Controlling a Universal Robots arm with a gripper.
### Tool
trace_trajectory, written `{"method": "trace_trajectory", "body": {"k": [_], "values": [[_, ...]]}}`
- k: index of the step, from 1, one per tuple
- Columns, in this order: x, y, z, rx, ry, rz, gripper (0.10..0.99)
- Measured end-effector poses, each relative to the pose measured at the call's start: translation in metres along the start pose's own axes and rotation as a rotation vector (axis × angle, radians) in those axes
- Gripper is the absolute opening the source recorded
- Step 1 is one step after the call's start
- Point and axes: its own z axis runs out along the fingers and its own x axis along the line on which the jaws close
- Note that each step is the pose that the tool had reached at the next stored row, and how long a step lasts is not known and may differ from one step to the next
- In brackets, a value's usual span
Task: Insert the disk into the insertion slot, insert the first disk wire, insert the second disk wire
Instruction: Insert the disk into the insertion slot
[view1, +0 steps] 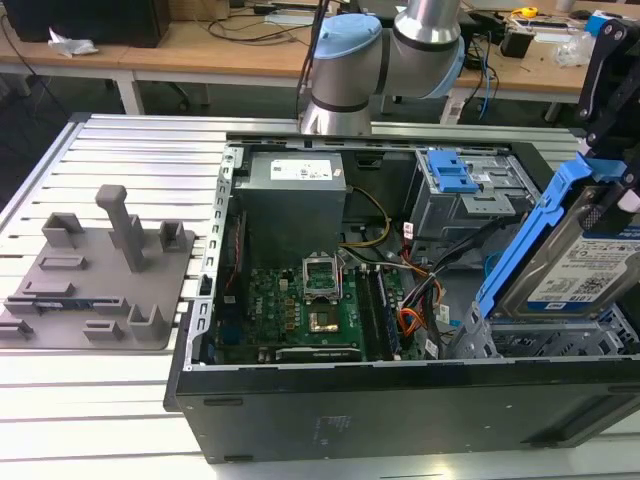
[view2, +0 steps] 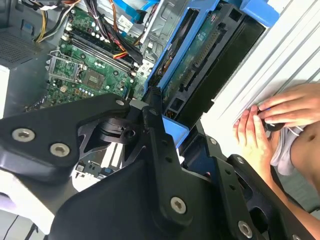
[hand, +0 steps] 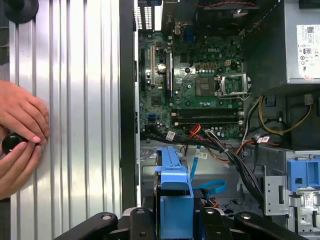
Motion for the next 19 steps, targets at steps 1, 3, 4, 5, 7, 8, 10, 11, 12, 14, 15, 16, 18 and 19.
{"method": "trace_trajectory", "body": {"k": [1, 3, 4, 5, 7, 8, 10, 11, 12, 14, 15, 16, 18, 19], "values": [[0.0009, 0.0005, 0.0000, 0.000, -0.0104, -0.002, 0.365], [0.0030, 0.0014, 0.0000, 0.001, -0.0345, -0.008, 0.365], [0.0036, 0.0017, 0.0001, 0.001, -0.0424, -0.009, 0.365], [0.0048, 0.0020, 0.0001, 0.002, -0.0561, -0.013, 0.365], [0.0065, 0.0024, 0.0001, 0.003, -0.0722, -0.016, 0.365], [0.0076, 0.0027, 0.0001, 0.003, -0.0806, -0.018, 0.365], [0.0090, 0.0029, 0.0001, 0.003, -0.0894, -0.021, 0.365], [0.0091, 0.0029, 0.0002, 0.003, -0.0897, -0.021, 0.365], [0.0092, 0.0029, 0.0002, 0.003, -0.0897, -0.021, 0.365], [0.0094, 0.0029, 0.0003, 0.003, -0.0897, -0.021, 0.365], [0.0094, 0.0029, 0.0005, 0.004, -0.0896, -0.021, 0.365], [0.0094, 0.0029, 0.0009, 0.005, -0.0898, -0.021, 0.365], [0.0093, 0.0029, 0.0018, 0.014, -0.0896, -0.022, 0.365], [0.0093, 0.0029, 0.0021, 0.016, -0.0895, -0.022, 0.365]]}}
